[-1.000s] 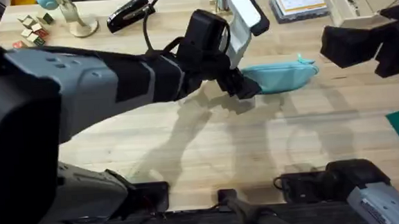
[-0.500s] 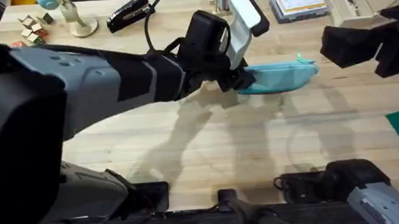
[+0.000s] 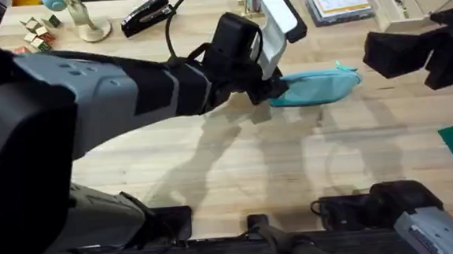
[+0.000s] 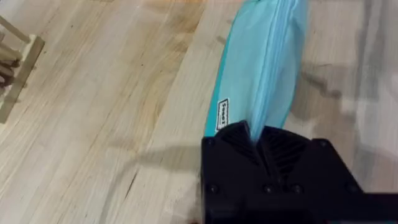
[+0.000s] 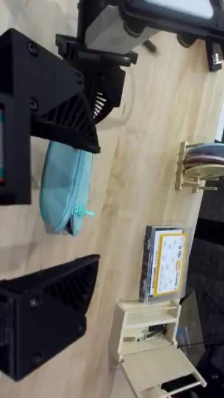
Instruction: Unzip the bag, pick up the pens from the table one at a time and place them inside, then zip the bag closed.
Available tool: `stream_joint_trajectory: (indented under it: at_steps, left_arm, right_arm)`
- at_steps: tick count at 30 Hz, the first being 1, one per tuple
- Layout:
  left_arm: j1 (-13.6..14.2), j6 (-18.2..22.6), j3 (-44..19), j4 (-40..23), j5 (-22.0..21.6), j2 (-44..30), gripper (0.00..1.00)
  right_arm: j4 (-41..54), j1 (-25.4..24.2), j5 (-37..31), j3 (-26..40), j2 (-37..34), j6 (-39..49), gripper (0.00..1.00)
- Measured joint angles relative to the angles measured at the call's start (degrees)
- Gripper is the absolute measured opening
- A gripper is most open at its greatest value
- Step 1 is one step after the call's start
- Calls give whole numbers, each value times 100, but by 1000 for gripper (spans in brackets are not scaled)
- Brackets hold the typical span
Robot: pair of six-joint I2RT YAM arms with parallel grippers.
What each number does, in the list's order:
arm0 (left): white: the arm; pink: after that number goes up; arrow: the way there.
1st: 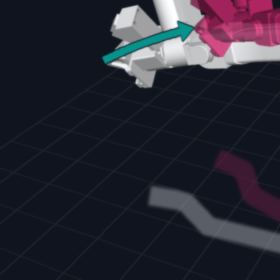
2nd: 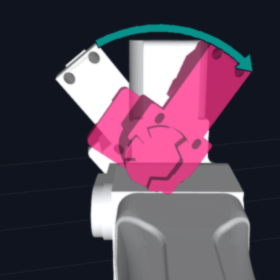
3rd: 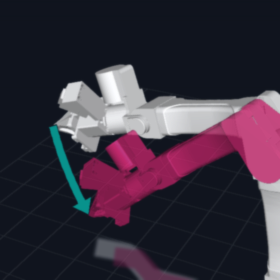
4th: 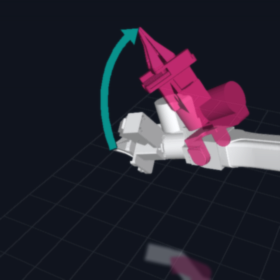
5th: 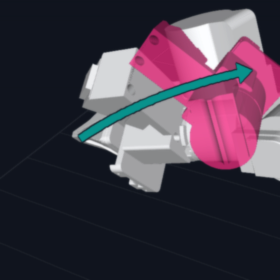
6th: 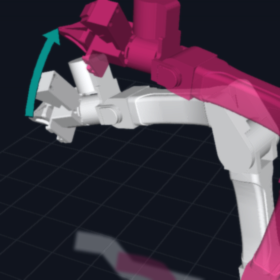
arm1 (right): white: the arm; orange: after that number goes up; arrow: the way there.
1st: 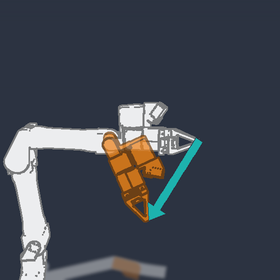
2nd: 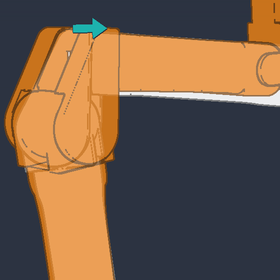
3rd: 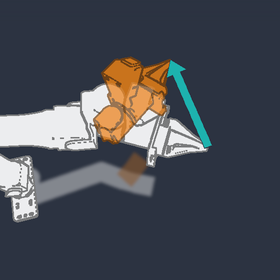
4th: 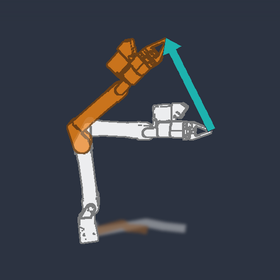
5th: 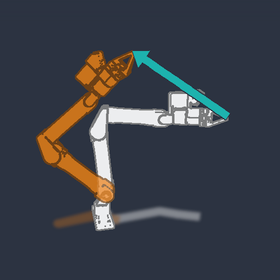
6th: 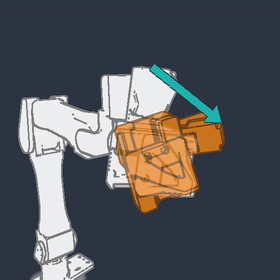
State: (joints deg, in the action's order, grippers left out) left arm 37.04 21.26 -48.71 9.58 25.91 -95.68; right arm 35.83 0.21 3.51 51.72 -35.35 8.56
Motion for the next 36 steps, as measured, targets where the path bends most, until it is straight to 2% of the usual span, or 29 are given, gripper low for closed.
stream_joint_trajectory:
  at_steps: [8,23,36]
  left_arm:
    - [0,0,0,0,0,0,42]
    - [0,0,0,0,0,0,43]
    - [0,1,0,1,0,0,43]
  right_arm:
    - [441,0,-2,239,-289,-107,996]
    - [1711,-13,-2,2067,-2821,-239,996]
    - [1799,-64,30,2162,-3723,-487,996]
